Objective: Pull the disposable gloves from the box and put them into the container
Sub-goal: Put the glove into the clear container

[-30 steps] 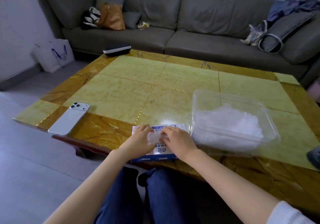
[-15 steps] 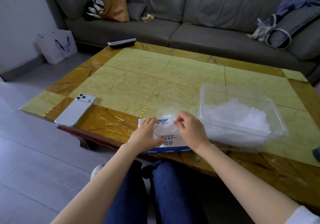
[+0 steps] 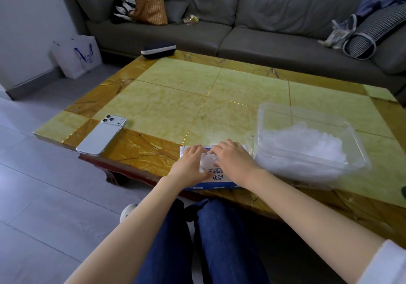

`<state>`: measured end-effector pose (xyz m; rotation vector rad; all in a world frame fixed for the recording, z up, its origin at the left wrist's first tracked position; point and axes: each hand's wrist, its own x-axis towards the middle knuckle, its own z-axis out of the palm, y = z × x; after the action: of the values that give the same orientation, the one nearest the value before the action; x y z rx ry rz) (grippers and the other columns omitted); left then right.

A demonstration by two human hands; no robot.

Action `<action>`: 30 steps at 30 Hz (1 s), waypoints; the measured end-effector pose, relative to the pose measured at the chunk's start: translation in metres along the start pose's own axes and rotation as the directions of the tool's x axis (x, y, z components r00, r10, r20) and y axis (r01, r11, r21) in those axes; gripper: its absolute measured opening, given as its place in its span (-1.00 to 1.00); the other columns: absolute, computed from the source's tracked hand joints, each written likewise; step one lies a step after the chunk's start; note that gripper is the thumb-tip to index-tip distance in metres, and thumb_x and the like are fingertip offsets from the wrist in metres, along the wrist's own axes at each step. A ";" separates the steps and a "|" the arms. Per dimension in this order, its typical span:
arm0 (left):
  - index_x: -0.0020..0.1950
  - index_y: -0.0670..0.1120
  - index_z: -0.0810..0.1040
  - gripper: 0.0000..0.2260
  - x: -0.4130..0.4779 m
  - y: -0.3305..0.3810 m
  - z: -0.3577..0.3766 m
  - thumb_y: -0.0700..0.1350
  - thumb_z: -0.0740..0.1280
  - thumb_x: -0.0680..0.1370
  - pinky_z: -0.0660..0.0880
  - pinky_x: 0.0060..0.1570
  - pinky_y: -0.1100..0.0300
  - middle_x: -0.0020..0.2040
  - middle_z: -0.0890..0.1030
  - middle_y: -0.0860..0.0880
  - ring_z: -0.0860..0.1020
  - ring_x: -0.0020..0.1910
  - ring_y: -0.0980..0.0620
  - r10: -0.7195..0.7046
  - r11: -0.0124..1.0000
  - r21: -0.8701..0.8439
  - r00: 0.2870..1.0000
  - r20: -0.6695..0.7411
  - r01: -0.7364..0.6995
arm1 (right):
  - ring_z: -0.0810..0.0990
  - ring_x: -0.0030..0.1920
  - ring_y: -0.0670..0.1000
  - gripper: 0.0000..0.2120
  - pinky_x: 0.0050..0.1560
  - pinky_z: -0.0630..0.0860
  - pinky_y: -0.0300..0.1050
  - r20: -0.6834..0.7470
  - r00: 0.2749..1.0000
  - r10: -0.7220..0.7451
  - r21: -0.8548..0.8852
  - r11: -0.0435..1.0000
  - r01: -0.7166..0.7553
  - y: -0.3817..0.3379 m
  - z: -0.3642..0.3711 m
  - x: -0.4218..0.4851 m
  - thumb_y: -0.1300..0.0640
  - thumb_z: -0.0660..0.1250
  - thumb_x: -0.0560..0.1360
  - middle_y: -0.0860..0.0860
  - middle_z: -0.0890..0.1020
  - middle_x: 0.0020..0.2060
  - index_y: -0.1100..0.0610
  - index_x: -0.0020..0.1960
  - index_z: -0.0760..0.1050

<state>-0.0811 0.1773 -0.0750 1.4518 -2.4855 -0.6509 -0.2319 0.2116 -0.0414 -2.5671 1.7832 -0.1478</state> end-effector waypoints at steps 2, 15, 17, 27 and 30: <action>0.40 -0.05 0.27 -0.41 0.000 0.000 0.000 0.07 0.40 0.45 0.39 0.15 0.15 0.44 0.24 0.03 0.21 0.40 0.06 -0.001 1.000 0.002 1.000 0.001 0.001 | 0.42 0.15 0.01 -0.82 0.16 0.29 -0.13 0.007 0.999 0.043 -0.025 0.999 -0.043 0.003 -0.005 0.002 0.11 0.21 0.59 -0.03 0.55 0.09 0.09 0.14 0.51; 0.50 -0.09 0.11 -0.26 -0.001 -0.001 -0.001 0.12 0.39 0.46 0.39 0.20 0.11 0.49 0.17 0.01 0.17 0.45 0.05 -0.036 0.999 0.038 0.999 0.032 0.035 | 0.57 -0.15 0.05 -0.85 -0.09 0.51 -0.08 -0.320 0.878 0.356 0.352 0.905 -0.238 0.034 -0.053 -0.006 0.28 0.26 0.55 0.07 0.58 -0.18 0.22 -0.20 0.48; 0.48 -0.06 0.16 -0.29 -0.001 -0.002 -0.001 0.14 0.40 0.45 0.42 0.10 0.16 0.45 0.22 0.02 0.22 0.41 0.07 -0.033 0.999 0.031 0.999 0.028 0.032 | 0.56 -0.12 0.07 -0.86 -0.06 0.52 -0.01 -0.357 0.847 0.394 0.381 0.889 -0.253 0.038 -0.058 -0.004 0.31 0.24 0.54 0.09 0.58 -0.17 0.24 -0.20 0.47; 0.38 -0.03 0.26 -0.41 -0.001 0.000 -0.006 0.15 0.38 0.45 0.45 0.02 0.16 0.40 0.28 0.04 0.32 0.32 0.07 -0.020 0.999 0.037 0.997 0.075 0.017 | 0.38 -0.18 0.01 -0.86 -0.20 0.24 -0.27 -0.563 0.710 0.422 0.356 0.900 -0.252 0.051 -0.125 0.005 0.22 0.18 0.59 0.05 0.39 -0.13 0.17 -0.15 0.36; 0.33 -0.06 0.33 -0.58 -0.002 0.012 -0.017 0.01 0.34 0.52 0.44 0.05 0.17 0.33 0.35 -0.01 0.42 0.22 0.02 -0.042 0.999 -0.008 0.999 0.023 0.043 | 0.42 -0.18 0.02 -0.84 -0.16 0.38 -0.14 -0.466 0.768 0.440 0.373 0.884 -0.281 0.047 -0.113 -0.002 0.17 0.20 0.59 0.03 0.43 -0.18 0.17 -0.16 0.36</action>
<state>-0.0830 0.1790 -0.0539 1.5063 -2.4716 -0.6890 -0.2859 0.2015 0.0678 -2.0402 2.1881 -1.1307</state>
